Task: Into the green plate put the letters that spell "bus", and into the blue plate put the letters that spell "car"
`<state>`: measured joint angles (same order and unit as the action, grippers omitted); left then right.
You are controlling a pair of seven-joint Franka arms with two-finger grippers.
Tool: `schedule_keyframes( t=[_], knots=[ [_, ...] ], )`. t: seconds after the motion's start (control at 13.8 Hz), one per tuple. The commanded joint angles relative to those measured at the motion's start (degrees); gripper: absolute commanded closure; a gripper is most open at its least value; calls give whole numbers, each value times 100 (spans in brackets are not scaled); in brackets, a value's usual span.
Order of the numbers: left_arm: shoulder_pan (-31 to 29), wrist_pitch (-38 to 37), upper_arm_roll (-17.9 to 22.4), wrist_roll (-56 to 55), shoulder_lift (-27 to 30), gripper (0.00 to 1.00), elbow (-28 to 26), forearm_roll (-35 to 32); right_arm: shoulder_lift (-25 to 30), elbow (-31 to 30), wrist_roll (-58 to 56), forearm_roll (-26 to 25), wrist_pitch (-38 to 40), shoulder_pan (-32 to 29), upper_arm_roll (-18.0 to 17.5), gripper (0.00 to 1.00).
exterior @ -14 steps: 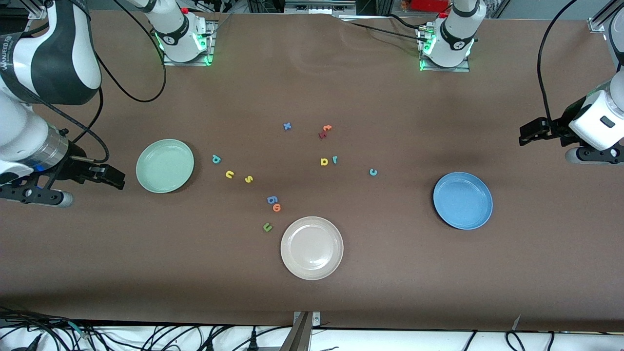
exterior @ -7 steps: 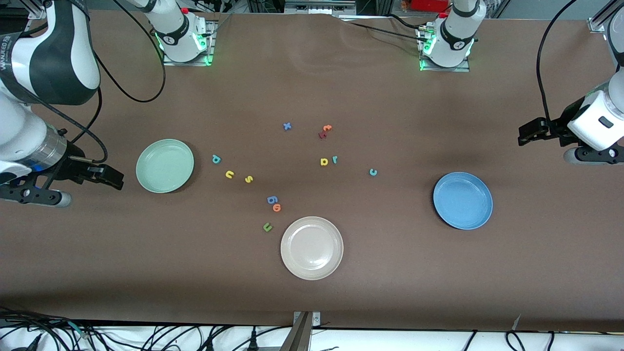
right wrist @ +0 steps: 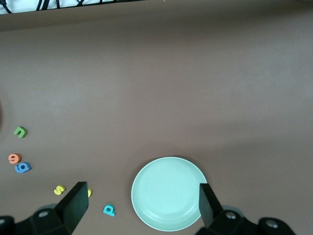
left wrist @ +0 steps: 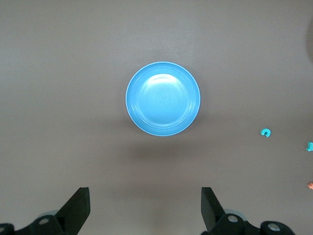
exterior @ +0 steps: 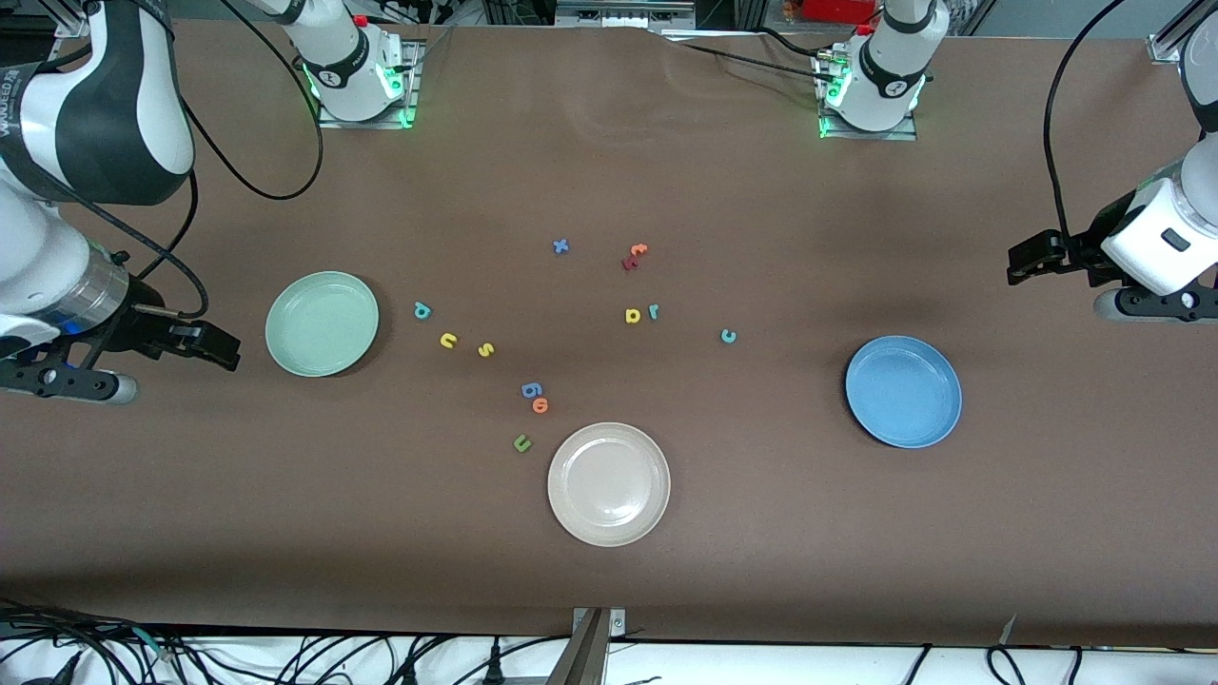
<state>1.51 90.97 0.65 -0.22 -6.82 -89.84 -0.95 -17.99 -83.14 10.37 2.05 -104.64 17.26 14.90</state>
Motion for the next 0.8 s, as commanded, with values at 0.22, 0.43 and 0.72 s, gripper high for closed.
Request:
schedule_keyframes(
  t=[0.22, 0.43, 0.72],
  knots=[
    [25, -35, 32, 119, -38, 0, 81, 69, 93, -27, -53, 32, -13, -21, -22, 0],
    [25, -35, 32, 119, -29, 0, 81, 69, 93, -27, -27, 32, -13, -12, -22, 0],
    [25, -35, 32, 119, -38, 0, 81, 69, 85, -27, -18, 32, -13, -20, -22, 0]
  ],
)
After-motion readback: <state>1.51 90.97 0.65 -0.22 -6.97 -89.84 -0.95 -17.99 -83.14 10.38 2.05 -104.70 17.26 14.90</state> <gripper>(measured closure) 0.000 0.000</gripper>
